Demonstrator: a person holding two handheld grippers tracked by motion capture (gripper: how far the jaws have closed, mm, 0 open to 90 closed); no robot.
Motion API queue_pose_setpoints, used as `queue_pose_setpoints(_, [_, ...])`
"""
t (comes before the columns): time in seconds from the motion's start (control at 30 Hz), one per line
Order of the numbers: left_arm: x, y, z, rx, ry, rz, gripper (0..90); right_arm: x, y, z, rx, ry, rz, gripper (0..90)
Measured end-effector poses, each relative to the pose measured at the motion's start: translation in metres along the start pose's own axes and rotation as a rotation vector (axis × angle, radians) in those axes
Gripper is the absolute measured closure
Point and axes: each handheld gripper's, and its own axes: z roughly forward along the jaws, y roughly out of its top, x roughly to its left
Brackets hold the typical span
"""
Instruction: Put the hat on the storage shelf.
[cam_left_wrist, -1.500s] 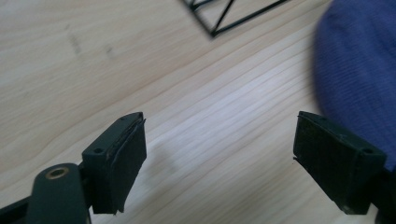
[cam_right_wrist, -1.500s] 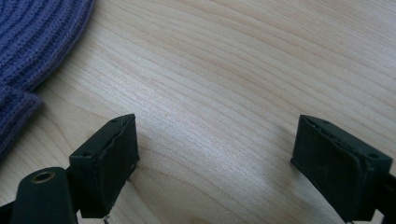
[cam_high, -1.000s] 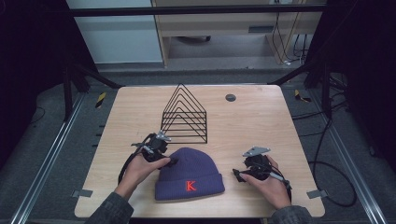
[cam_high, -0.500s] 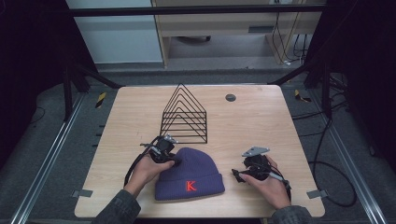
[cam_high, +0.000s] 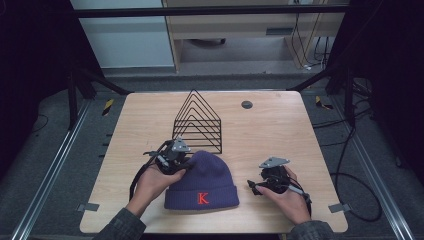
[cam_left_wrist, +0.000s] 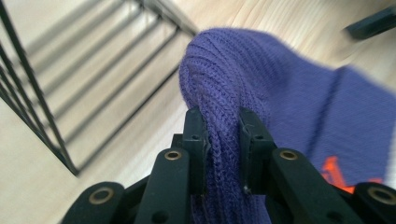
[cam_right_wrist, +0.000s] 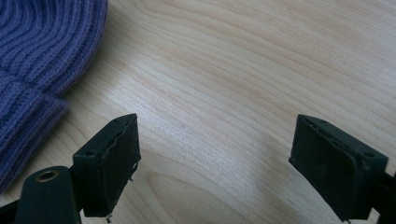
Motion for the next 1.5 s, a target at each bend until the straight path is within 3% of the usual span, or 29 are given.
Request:
queue_pose_setpoints(0.07, [-0.008,0.011,-0.019,-0.05,0.008,0.051,75.4,0.0,0.0,-0.001,-0.012,0.004,-0.004,15.7])
queue_pose_setpoints(0.1, [-0.008,0.011,-0.019,-0.05,0.008,0.051,75.4,0.001,0.0,-0.002,-0.015,0.002,-0.002,15.7])
queue_pose_setpoints(0.13, [-0.012,0.019,-0.031,-0.069,0.018,0.089,75.4,0.0,0.0,-0.002,-0.023,-0.002,-0.011,15.6])
queue_pose_setpoints(0.17, [-0.012,0.019,-0.031,-0.069,0.018,0.089,75.4,0.0,0.0,-0.003,-0.029,-0.002,-0.004,15.4])
queue_pose_setpoints(0.3, [-0.018,0.038,-0.06,-0.104,0.038,0.163,75.5,0.001,0.0,-0.007,-0.062,0.024,0.005,14.6])
queue_pose_setpoints(0.43, [-0.019,0.048,-0.074,-0.121,0.052,0.193,75.7,0.004,0.004,-0.012,-0.096,0.026,-0.003,14.2])
queue_pose_setpoints(0.6, [-0.016,0.065,-0.094,-0.126,0.083,0.244,75.7,0.011,0.021,-0.021,-0.151,0.065,-0.03,15.1])
queue_pose_setpoints(0.7, [-0.013,0.072,-0.107,-0.152,0.089,0.247,75.7,0.017,0.033,-0.024,-0.172,0.098,-0.071,15.7])
queue_pose_setpoints(0.8, [-0.009,0.079,-0.118,-0.176,0.091,0.24,75.7,0.027,0.052,-0.026,-0.183,0.173,-0.11,15.8])
queue_pose_setpoints(0.83, [-0.008,0.081,-0.121,-0.187,0.09,0.239,75.7,0.027,0.052,-0.026,-0.183,0.173,-0.11,15.8])
queue_pose_setpoints(1.0, [-0.004,0.09,-0.134,-0.241,0.065,0.233,75.8,0.032,0.077,-0.026,-0.218,0.273,-0.137,21.9])
queue_pose_setpoints(1.23, [-0.005,0.095,-0.144,-0.27,0.044,0.23,75.9,0.036,0.093,-0.024,-0.224,0.32,-0.155,21.9])
queue_pose_setpoints(1.43, [-0.003,0.097,-0.148,-0.307,0.017,0.208,75.9,0.034,0.101,-0.021,-0.234,0.361,-0.14,23.1])
queue_pose_setpoints(1.47, [-0.002,0.097,-0.147,-0.308,0.018,0.209,75.9,0.034,0.102,-0.02,-0.239,0.378,-0.136,24.6])
queue_pose_setpoints(1.5, [-0.001,0.097,-0.147,-0.308,0.02,0.208,75.9,0.035,0.104,-0.019,-0.258,0.397,-0.14,32.5])
